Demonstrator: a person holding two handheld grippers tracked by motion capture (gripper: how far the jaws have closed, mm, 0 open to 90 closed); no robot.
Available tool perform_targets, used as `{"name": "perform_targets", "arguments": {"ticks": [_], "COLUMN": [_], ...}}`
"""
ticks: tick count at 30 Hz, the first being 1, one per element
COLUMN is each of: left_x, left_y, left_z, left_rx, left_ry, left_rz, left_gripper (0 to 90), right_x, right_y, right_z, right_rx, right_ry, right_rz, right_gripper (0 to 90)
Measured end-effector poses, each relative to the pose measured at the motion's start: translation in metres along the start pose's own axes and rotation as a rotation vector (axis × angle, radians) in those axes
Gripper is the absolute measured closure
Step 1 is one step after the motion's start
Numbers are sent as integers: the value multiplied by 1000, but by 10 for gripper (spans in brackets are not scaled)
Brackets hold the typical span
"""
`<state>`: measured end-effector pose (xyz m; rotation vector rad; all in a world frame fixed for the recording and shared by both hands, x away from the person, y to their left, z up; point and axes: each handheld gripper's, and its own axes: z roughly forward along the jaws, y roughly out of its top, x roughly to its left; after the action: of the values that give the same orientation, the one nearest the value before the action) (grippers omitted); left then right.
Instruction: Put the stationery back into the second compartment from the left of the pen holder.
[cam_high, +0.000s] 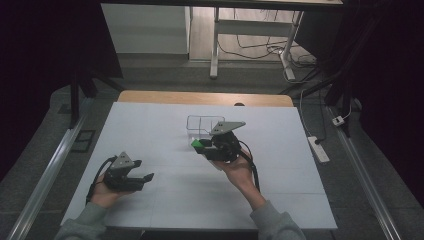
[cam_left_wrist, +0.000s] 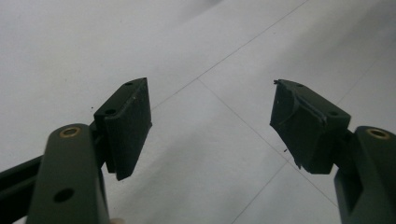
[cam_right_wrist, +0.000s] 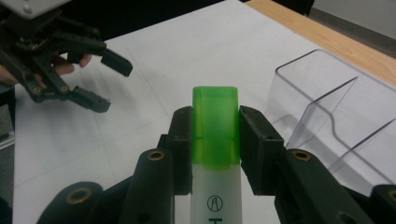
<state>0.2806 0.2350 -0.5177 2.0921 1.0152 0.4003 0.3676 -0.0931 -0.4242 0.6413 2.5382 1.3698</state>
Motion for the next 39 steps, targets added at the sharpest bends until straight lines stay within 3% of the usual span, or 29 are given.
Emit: {"name": "perform_targets", "arguments": {"ticks": [18,39], "left_x": [0,2], "left_y": [0,-1], "left_z": [0,1], "left_rx": [1,6], "left_ry": [-1,-2], "left_rz": [2,-1], "left_gripper": [284,284], "right_x": [-17,-40], "right_y": [18,29], "right_z": [-1,7], "right_rx": [-44,-83], "right_ry": [-48,-68], "right_rz": [10,50], "right_gripper": [661,661]}}
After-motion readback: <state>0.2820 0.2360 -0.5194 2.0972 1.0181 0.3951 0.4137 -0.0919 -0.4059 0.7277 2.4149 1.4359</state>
